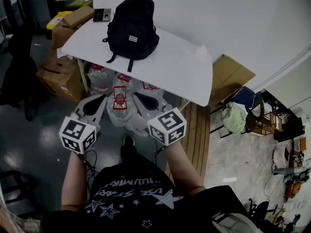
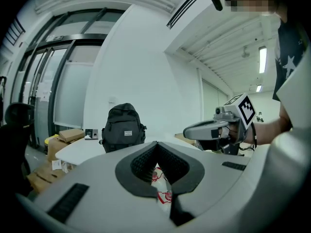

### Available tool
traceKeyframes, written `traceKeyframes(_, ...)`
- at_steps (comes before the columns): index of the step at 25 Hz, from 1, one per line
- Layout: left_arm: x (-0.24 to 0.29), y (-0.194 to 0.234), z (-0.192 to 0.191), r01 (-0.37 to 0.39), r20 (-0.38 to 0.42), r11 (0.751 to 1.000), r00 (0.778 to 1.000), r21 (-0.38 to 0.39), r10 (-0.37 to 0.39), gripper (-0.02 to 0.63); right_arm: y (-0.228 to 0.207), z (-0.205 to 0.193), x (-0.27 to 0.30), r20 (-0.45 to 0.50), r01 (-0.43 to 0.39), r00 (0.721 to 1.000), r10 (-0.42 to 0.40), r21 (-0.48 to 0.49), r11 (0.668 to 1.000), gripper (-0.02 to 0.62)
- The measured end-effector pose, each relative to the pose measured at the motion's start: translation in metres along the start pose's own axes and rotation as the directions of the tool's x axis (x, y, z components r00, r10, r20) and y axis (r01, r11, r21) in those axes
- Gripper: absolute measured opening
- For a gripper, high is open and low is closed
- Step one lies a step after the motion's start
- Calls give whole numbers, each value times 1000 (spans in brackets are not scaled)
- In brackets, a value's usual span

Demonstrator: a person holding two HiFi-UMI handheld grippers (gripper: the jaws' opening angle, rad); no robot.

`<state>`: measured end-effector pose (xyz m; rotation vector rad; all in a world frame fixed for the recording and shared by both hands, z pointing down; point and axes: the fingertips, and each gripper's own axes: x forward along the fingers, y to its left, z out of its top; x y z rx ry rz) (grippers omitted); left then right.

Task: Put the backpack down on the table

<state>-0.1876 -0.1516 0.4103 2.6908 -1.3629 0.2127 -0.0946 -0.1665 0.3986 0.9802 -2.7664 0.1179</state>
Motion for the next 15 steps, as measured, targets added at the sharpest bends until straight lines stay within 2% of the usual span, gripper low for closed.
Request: traceKeyframes(15, -28, -37, -10, 14, 7, 1000, 1000, -7, -14, 8, 22, -19, -48, -22, 37, 999, -37, 26, 999, 0)
